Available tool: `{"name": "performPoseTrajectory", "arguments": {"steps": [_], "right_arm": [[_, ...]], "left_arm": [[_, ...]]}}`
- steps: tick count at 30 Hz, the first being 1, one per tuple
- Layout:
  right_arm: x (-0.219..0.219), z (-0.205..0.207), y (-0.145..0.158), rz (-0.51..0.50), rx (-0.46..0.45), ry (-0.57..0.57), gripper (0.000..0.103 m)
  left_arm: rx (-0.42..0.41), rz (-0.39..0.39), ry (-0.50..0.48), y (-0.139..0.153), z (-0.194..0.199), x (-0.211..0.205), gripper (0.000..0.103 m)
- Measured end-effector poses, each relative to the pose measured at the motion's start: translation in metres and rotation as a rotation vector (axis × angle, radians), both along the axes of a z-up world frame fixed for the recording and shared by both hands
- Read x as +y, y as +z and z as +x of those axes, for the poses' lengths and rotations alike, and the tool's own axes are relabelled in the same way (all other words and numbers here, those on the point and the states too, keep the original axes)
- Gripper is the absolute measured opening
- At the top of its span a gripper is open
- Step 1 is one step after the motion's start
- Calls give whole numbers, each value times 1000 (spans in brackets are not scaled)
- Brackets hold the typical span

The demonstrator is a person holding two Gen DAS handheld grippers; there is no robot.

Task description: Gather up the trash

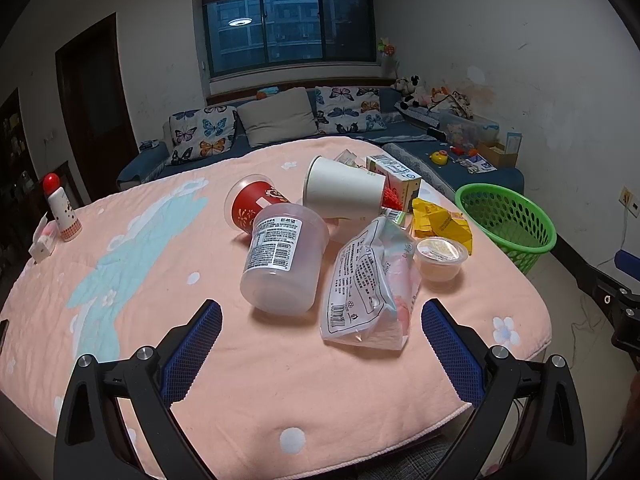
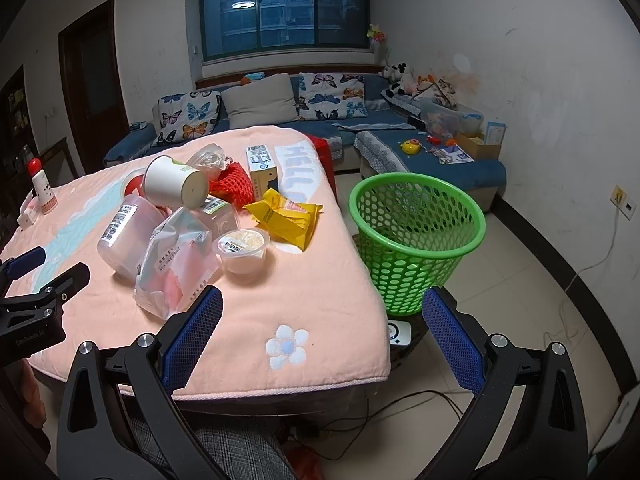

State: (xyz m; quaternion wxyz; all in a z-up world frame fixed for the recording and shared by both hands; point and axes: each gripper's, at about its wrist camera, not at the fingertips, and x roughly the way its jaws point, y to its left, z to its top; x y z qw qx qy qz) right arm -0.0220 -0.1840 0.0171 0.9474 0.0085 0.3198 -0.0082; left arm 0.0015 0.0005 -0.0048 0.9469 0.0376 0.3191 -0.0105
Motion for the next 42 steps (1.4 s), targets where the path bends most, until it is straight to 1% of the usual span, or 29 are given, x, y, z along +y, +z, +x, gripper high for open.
{"name": "performPoseTrajectory", "arguments": {"steps": [42], "right_arm": [[9,12,-8,-3,23,16,99]], "left_arm": [[7,-1,10,-6,5,5,97]]}}
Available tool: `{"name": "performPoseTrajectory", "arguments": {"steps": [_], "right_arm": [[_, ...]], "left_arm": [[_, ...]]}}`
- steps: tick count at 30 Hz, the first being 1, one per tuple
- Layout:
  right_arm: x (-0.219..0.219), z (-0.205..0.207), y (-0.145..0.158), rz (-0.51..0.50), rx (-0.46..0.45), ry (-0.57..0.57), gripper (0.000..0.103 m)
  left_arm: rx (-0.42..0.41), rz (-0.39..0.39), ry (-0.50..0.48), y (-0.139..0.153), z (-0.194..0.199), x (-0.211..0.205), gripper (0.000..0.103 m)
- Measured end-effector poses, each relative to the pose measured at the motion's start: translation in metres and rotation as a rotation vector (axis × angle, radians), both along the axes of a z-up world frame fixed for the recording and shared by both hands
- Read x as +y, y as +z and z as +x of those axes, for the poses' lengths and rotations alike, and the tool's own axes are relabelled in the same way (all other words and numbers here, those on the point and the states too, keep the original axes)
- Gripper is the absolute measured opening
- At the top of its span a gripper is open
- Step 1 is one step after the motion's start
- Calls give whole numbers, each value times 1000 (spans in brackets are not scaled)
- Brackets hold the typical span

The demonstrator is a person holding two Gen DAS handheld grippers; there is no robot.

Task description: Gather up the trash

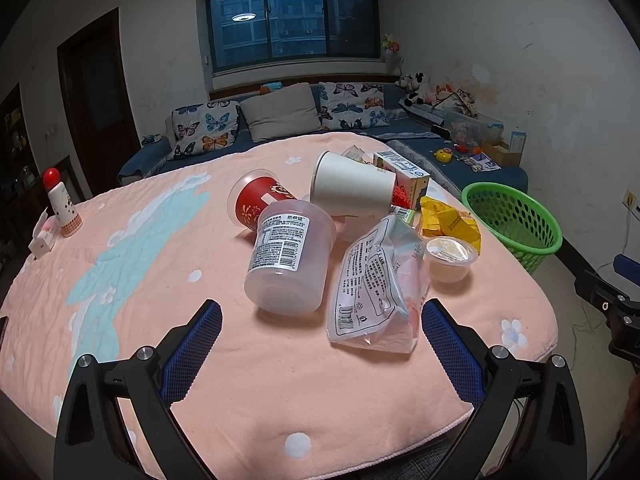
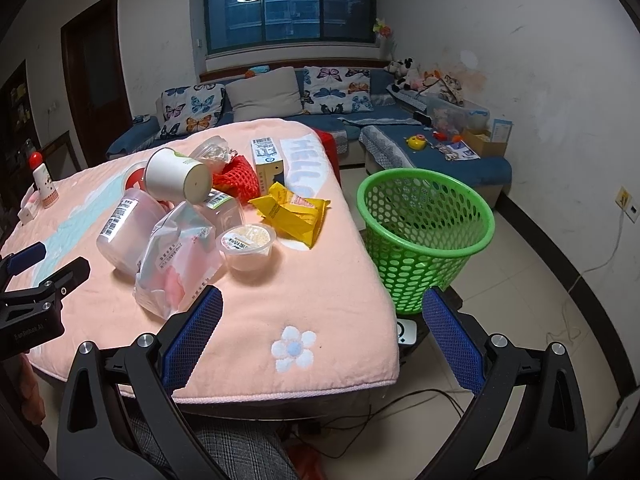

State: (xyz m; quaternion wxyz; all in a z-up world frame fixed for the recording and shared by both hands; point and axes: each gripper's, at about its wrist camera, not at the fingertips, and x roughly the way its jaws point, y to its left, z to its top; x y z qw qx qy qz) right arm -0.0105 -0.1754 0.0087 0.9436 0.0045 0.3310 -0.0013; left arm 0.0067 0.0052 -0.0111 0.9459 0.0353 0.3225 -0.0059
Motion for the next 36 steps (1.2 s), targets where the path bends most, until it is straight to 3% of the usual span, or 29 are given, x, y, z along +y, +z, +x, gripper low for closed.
{"name": "performPoseTrajectory", "arguments": {"steps": [23,36], "right_arm": [[6,24,-9,-8,22,56,99],[20,62,-11,8,36,179,98]], "left_arm": [[13,-8,12,-1,14,12,97],[50,-41,56,-3,39,37,97]]}}
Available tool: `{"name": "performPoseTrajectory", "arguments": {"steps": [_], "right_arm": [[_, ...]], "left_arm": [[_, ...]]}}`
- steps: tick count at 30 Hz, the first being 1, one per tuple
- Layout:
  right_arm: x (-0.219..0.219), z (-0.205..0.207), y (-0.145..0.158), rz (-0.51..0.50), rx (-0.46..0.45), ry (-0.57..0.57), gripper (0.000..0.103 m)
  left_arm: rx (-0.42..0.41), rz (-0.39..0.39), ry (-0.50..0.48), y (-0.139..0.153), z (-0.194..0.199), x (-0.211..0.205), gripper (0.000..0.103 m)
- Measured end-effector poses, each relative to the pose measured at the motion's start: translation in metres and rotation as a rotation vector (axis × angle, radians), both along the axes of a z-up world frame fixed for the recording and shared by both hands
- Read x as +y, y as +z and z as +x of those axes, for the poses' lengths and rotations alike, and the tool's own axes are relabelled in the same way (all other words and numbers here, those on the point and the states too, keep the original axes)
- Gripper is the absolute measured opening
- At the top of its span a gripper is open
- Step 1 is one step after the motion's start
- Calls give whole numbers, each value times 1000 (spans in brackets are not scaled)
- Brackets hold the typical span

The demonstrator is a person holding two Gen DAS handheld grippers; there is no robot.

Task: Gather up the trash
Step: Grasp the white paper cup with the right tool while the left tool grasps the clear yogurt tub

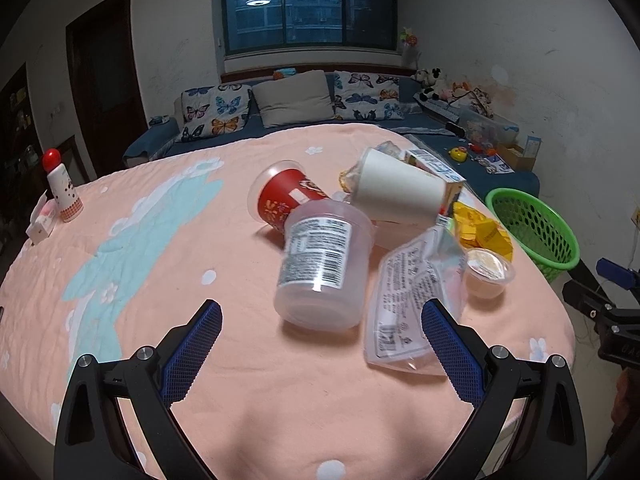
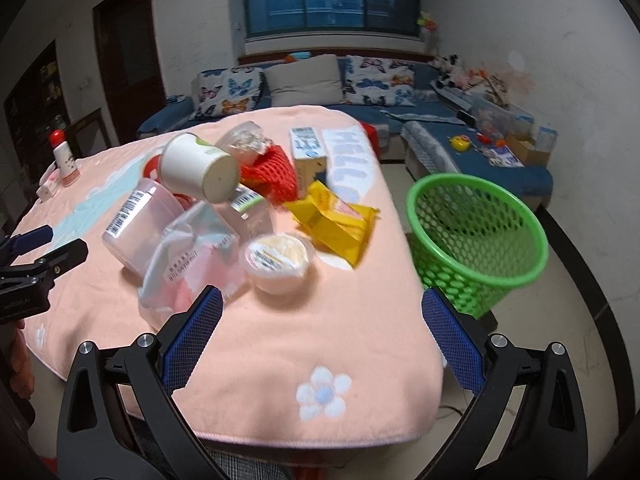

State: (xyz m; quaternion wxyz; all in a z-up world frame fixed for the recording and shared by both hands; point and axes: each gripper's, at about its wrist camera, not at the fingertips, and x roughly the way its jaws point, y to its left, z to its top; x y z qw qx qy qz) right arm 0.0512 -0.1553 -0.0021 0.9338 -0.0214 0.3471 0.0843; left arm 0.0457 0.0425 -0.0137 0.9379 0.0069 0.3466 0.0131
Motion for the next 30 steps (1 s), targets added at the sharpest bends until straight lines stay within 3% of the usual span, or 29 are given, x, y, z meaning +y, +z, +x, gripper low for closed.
{"name": "performPoseTrajectory", "arguments": {"steps": [10,17,30], "right_arm": [[35,55,17,0,15,231,97],[76,103,24,-69,29,413,93],[123,151,9,-188,80,628,88]], "left_arm": [[15,4,21,0,15,23,97],[38,1,1,-2,28,28,97],[75,-21,-43,-8,48,35,97]]}}
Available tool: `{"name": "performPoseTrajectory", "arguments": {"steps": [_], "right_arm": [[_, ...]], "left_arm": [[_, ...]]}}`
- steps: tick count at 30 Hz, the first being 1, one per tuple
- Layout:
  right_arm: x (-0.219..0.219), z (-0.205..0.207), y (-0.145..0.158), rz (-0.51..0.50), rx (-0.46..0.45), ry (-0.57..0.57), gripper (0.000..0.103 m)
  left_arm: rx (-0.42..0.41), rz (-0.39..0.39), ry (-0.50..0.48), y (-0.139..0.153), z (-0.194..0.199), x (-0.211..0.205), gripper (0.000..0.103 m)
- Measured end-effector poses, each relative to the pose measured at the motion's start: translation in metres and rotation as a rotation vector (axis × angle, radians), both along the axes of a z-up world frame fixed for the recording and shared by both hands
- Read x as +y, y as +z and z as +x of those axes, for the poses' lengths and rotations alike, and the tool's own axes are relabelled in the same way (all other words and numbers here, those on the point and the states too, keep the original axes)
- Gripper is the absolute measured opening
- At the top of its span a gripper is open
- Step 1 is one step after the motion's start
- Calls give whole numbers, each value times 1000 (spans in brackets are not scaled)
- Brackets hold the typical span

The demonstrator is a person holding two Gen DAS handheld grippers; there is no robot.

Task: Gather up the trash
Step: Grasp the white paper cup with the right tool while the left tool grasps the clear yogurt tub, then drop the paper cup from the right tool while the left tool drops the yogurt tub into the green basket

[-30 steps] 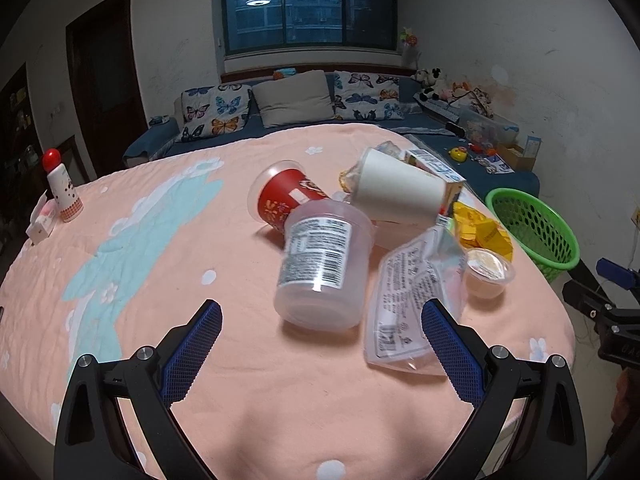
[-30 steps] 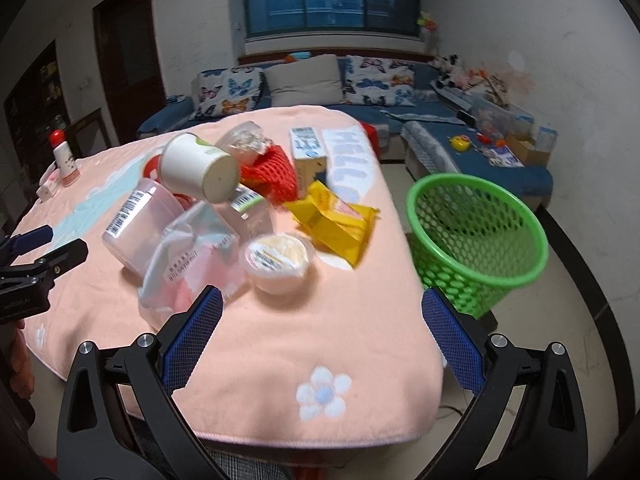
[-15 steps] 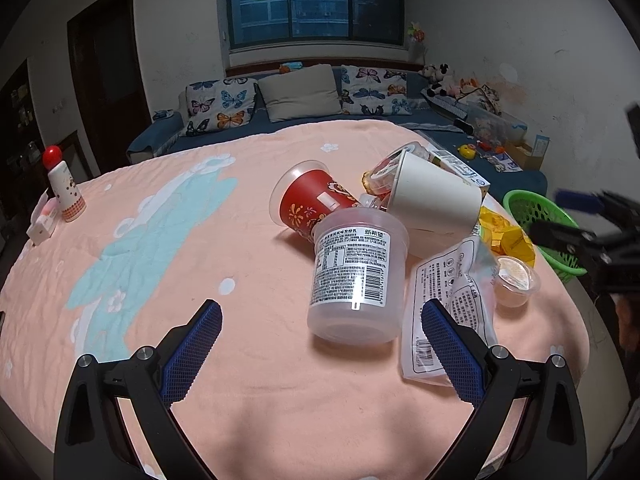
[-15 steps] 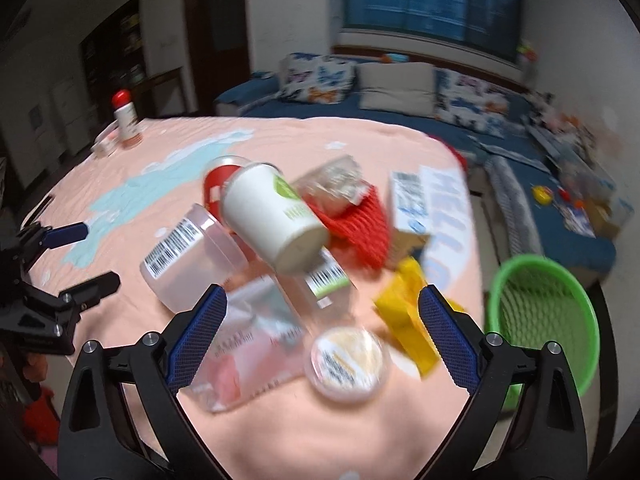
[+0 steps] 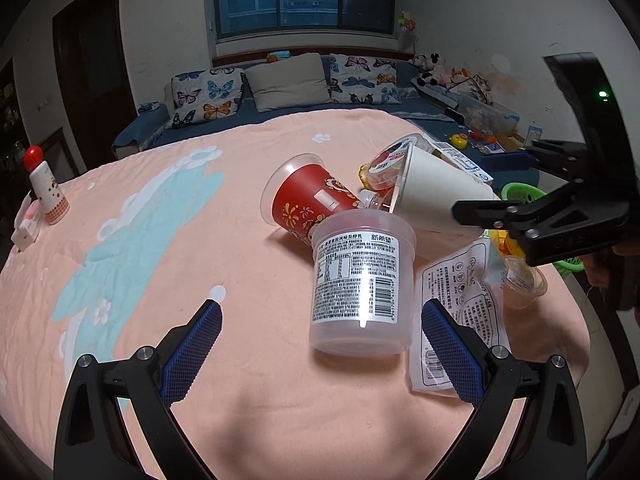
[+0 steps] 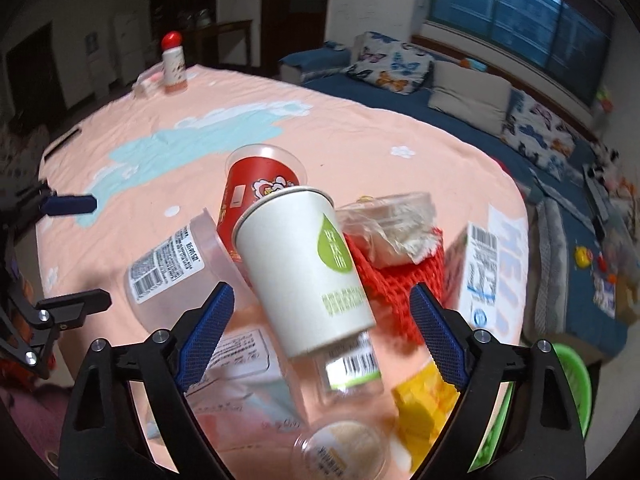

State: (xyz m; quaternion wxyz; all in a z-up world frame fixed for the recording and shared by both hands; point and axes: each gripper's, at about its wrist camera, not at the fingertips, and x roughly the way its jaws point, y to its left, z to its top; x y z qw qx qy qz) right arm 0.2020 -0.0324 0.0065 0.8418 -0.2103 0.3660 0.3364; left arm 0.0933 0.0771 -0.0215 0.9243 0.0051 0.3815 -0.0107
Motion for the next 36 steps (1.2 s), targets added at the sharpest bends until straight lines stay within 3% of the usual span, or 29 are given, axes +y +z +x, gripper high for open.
{"name": "performPoseTrajectory", "arguments": {"steps": [9,14,18,22,30,34,36], "right_arm": [[20,19,-14,-70,12,77,87],[22,24,-20,-87,39,87,69],[15,20,-15,-60,29,71,67],[-3,15,-4,-5,17,23,66],[-65,-4,17,86,-22,-136,62],[-98,-9,16,104,-25,-213,62],[-111,-11,15,101,-30,-244,62]], "left_arm": [[37,-23,-49,-6,14,1,97],[66,-44,-86,-8,28,-2,97],[90,-57,-106,-12,42,-5,97],[130,-87,-132,-18,57,-7,97],[162,-61,-146,-28,75,-19,95],[196,-69,-144,-35,83,-20,79],[206,-91,-146,-36,83,-19,77]]}}
